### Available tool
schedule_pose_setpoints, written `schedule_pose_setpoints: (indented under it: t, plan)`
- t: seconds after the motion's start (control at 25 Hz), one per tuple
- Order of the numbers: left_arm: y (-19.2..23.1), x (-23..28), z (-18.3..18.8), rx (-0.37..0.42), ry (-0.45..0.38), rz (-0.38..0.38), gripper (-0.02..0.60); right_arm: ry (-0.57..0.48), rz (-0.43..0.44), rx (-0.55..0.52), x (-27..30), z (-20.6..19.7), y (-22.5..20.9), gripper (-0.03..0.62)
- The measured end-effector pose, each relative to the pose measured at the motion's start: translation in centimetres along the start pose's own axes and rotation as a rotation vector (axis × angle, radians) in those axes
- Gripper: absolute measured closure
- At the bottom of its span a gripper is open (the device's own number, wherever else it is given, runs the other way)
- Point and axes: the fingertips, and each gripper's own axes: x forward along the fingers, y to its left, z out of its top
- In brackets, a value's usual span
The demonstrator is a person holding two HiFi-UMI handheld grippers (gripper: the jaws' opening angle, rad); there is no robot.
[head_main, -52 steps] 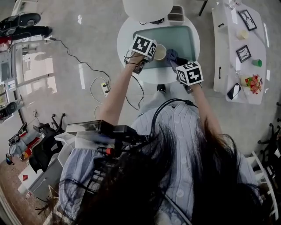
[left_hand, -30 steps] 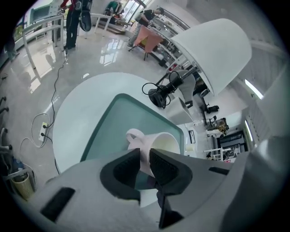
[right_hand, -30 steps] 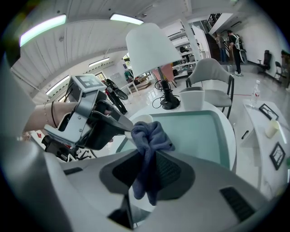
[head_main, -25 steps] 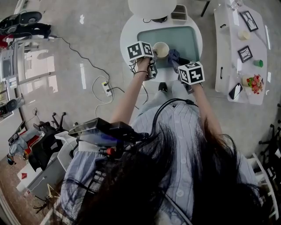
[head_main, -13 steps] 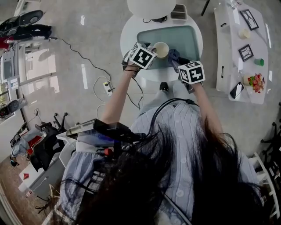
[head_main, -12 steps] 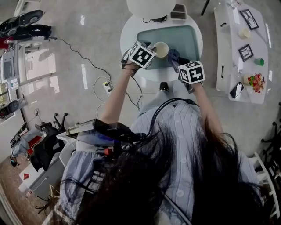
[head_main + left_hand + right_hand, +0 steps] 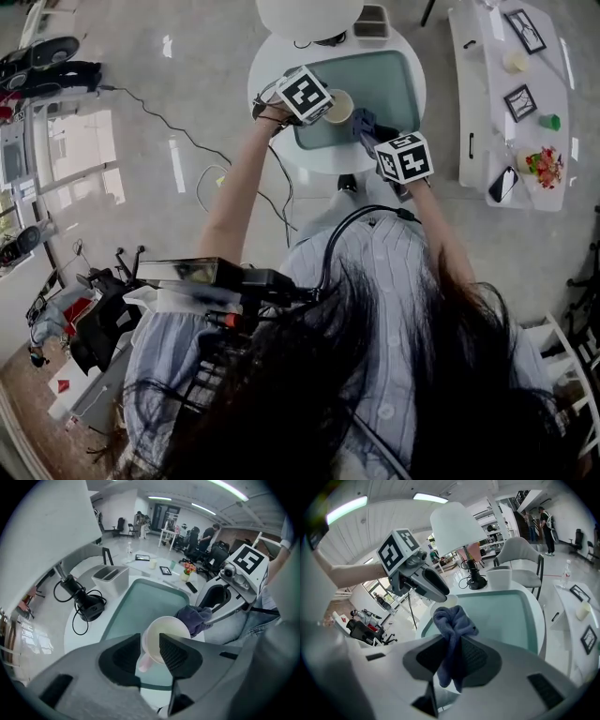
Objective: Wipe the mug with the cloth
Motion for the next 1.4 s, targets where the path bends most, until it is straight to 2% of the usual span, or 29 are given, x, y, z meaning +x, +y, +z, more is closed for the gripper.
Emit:
schedule_pose_setpoints:
  t: [0.16, 0.32, 0.56, 0.72, 0.92, 1.12, 1.32, 1.4]
  plan:
    - [-0.3, 1.2, 0.2, 0.048, 0.029, -0.012, 0.46, 0.007, 0.004, 0.003, -0.1, -0.4, 0.5, 0.488]
    - [-0.6, 1.9, 0.3, 0.05, 0.04, -0.035, 0.462, 0.007, 0.009, 0.0, -0.2, -0.5, 0.9, 0.488]
    - [0.3, 1.3, -0.3, -0.022, 0.025, 0.013, 0.529, 0.011, 0.007, -0.009, 0.3, -0.2, 1.0, 0.487]
    - [0.5, 1.5, -0.7, -0.086, -0.003, 0.032, 0.537, 0.008, 0.003, -0.007, 0.3, 0.0, 0.6, 0.488]
    - [1.2, 0.7, -1.1, -0.222, -0.003, 0.078, 0.537, -0.004, -0.009, -0.007, 0.5, 0.8, -0.2, 0.487]
    - [1.5, 0.0, -2.6, -0.41, -0.024, 0.109, 0.537, -0.008, -0.019, -0.014, 0.9, 1.8, -0.2, 0.488]
    - [1.2, 0.1, -4.1, -0.564, -0.049, 0.163, 0.537, -0.013, -0.021, -0.023, 1.4, 2.7, -0.1, 0.488]
    - [1.2, 0.3, -4.8, -0.654, -0.066, 0.177, 0.537, -0.014, -0.023, -0.025, 1.7, 3.1, 0.1, 0.487]
